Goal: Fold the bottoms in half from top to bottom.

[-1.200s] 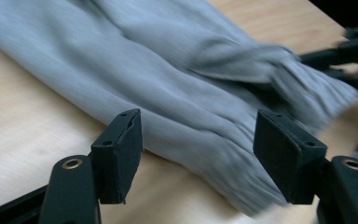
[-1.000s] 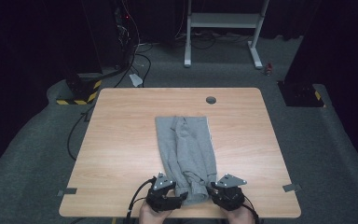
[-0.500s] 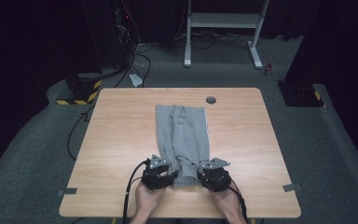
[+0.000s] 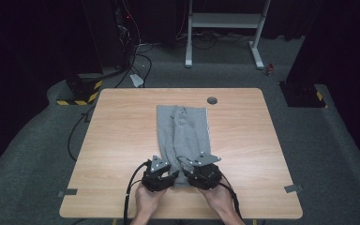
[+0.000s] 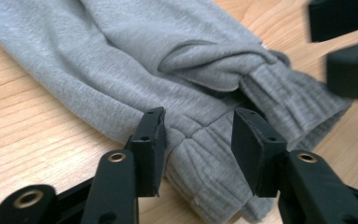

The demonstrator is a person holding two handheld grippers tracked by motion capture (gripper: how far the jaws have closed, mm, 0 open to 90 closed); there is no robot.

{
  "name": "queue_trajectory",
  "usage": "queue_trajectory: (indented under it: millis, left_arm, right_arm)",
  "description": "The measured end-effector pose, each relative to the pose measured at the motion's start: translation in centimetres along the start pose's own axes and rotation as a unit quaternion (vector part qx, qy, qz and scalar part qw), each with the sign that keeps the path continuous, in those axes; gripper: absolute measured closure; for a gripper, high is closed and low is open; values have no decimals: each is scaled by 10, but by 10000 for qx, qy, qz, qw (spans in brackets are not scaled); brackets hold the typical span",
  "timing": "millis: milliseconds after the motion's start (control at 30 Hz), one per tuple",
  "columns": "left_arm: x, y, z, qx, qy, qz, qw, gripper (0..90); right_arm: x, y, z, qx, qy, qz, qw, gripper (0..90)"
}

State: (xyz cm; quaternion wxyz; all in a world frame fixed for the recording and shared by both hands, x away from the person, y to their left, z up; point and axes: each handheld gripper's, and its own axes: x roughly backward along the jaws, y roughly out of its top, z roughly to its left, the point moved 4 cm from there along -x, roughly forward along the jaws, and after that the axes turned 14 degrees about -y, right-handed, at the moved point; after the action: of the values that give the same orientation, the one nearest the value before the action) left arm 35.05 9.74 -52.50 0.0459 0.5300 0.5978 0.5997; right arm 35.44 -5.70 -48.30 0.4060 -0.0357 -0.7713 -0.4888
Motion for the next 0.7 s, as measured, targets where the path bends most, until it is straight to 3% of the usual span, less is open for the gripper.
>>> queue_trajectory:
  millis: [67, 100, 167, 233, 300, 467, 600, 700]
  left_arm:
    - [-1, -2, 1, 7, 14, 61, 10000, 574]
    - [-1, -3, 1, 5, 24, 66, 10000, 577]
    - [-2, -4, 2, 2, 17, 93, 10000, 578]
    - [-3, -4, 2, -1, 1, 114, 9999, 583]
    - [-4, -5, 3, -20, -11, 143, 9999, 589]
    - [-6, -8, 4, 14, -29, 117, 9999, 593]
    - [-5, -7, 4, 79, -49, 130, 9999, 589]
    - [-1, -3, 3, 90, -21, 61, 9999, 567]
  right_arm:
    - [-10, 1, 5, 59, -67, 142, 9999, 516]
    - [-18, -1, 7, 152, -182, 324, 9992, 580]
    - [-19, -2, 7, 157, -170, 344, 9991, 614]
    - [-17, -6, 5, 189, -174, 325, 9991, 749]
    - [-11, -9, 1, 167, -189, 236, 9994, 793]
    - [4, -23, -22, -266, -146, 48, 9995, 813]
    - [3, -48, -40, -733, -111, 192, 9971, 789]
    - [1, -59, -48, -882, -167, 289, 9955, 737]
